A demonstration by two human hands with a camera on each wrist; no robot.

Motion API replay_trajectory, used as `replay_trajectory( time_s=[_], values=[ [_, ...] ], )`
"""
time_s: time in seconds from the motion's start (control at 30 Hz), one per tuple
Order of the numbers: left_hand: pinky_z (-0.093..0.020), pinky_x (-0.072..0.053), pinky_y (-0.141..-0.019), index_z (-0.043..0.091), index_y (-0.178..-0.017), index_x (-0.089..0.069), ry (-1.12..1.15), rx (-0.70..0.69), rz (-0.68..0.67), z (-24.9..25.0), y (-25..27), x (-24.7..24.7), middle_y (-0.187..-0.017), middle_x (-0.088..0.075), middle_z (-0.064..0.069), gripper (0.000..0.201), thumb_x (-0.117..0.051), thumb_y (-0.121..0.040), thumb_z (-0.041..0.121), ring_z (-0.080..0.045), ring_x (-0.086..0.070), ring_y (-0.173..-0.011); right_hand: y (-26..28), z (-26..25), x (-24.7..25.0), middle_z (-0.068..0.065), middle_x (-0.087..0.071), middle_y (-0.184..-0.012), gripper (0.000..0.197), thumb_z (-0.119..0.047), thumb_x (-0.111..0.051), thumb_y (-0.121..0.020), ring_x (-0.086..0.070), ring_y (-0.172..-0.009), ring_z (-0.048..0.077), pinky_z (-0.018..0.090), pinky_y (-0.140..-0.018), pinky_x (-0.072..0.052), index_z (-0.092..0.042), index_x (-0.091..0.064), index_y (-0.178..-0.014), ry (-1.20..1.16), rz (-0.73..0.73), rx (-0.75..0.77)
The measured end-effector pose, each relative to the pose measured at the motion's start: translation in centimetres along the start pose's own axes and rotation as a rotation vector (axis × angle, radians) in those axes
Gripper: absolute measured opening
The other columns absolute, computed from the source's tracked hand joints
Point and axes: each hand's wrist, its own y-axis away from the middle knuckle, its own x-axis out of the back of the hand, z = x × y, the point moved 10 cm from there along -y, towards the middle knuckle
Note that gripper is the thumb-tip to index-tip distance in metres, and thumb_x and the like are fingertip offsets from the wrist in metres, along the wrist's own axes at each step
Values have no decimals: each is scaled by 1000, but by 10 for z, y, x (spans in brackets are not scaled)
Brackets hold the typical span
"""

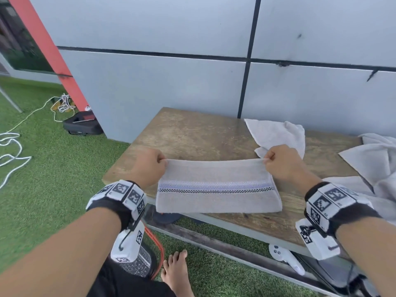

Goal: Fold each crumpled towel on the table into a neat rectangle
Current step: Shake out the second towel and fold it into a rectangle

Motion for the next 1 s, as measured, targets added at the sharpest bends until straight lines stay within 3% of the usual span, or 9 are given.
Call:
replay_trajectory(
  time_s=[0.1, 0.27, 0.37, 0.43, 0.6, 0.73, 0.9, 1.0],
  values=[
    [-27, -44, -65, 10, -87, -69, 55, 30, 7, -9, -8, -14, -78, -65, 0, 11, -62, -94, 15, -21, -63, -80, -9, 6, -11, 14, -74, -91, 16, -5, -58, -85, -67, -88, 31, 32, -71, -51, -2, -73, -82, 24, -5, -15],
    [-17, -34, -51, 11, -89, -71, 30, 16, 21, -11, -13, -24, -72, -59, 8, 13, -61, -96, 15, -4, -53, -66, -16, 7, -16, 8, -70, -84, 18, -9, -55, -89, -63, -82, 29, 33, -68, -50, -9, -70, -79, 95, 9, 17],
    [-14, -33, -51, 13, -88, -70, 26, 5, 16, -12, -16, -24, -74, -61, 7, 12, -61, -96, 16, -2, -53, -66, -18, 4, -15, 11, -70, -79, 17, -8, -55, -89, -64, -81, 31, 38, -69, -55, -4, -69, -84, 114, 18, 53],
    [-14, -33, -52, 14, -86, -70, 19, -14, 2, -10, -17, -24, -76, -63, 6, 12, -62, -95, 15, -3, -53, -67, -18, 2, -16, 7, -69, -78, 15, -11, -55, -90, -64, -81, 29, 36, -68, -53, -8, -68, -84, 129, 1, 58],
    [-21, -38, -53, 11, -81, -66, -16, -32, -39, -5, -19, -19, -78, -63, 1, 14, -63, -92, 18, -10, -57, -69, -11, -10, -6, 0, -66, -89, 9, -18, -54, -85, -60, -87, 25, 38, -75, -54, -22, -61, -82, 179, 17, 31],
    [-38, -50, -63, 6, -77, -62, -7, -66, -26, -3, -19, -12, -79, -65, -8, 19, -63, -86, 24, -22, -57, -68, -9, -21, 7, 2, -65, -90, 13, -21, -55, -82, -54, -96, 30, 39, -75, -52, -14, -66, -81, 202, 58, 4],
    [-27, -44, -62, 16, -80, -61, -60, -93, -60, -5, -20, -21, -86, -59, 3, 16, -62, -93, 24, -15, -58, -75, -19, -22, -16, 1, -70, -114, 15, -14, -50, -83, -58, -96, 28, 42, -79, -56, -20, -62, -74, 236, -33, 98],
    [-26, -46, -64, 15, -87, -61, -83, -98, -70, -7, -21, -26, -86, -60, 2, 12, -61, -96, 23, -16, -58, -76, -22, -16, -21, 0, -69, -112, 19, -18, -55, -91, -57, -93, 26, 43, -78, -57, -25, -61, -74, 230, -2, 161]
  ],
)
